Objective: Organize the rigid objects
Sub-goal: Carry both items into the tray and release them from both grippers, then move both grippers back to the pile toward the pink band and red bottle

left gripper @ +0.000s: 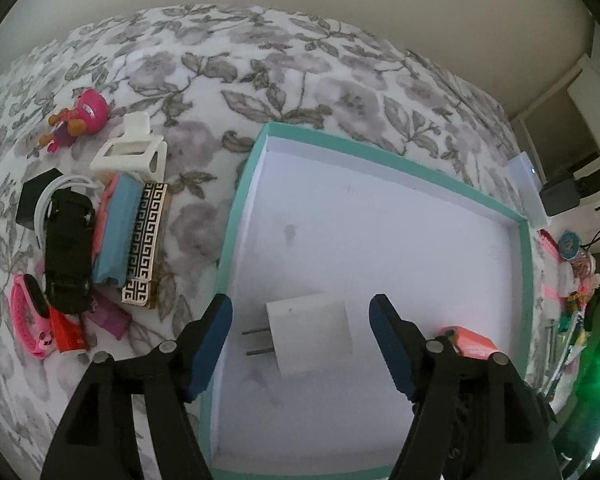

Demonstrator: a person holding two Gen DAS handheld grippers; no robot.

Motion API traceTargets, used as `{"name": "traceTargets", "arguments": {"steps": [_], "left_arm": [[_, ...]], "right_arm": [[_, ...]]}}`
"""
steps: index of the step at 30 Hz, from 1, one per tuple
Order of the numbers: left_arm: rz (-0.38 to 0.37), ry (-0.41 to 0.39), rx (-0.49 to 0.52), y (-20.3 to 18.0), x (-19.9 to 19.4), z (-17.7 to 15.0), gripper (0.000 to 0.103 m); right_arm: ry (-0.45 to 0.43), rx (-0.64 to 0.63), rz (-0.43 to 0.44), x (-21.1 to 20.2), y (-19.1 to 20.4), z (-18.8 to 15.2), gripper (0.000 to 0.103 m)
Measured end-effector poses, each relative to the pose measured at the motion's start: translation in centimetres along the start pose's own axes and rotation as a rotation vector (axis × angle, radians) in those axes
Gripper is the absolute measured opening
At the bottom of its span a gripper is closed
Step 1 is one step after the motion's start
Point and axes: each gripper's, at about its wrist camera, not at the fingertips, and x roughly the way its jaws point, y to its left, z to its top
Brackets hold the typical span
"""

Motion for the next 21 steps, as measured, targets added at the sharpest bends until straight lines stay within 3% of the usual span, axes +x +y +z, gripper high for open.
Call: {"name": "traceTargets", "arguments": {"steps": [9, 16, 21], "left_arm": [[0.002, -0.063, -0.003, 0.2, -3.0, 0.4, 0.078], [0.154, -0.113, -0.017, 1.6, -3.2, 0.8, 0.088], [0.21, -0.102, -0.042, 3.1, -2.3, 0.8, 0.091]], "right_arm": [[-0.056, -0.009, 0.006, -1.5, 0.4, 0.2, 0.079], [-0.067, -0.019, 0.02, -1.7, 0.8, 0.1, 0.081], [-0.056, -0.04, 0.043, -1.3, 1.6, -0.2, 0.088]]}}
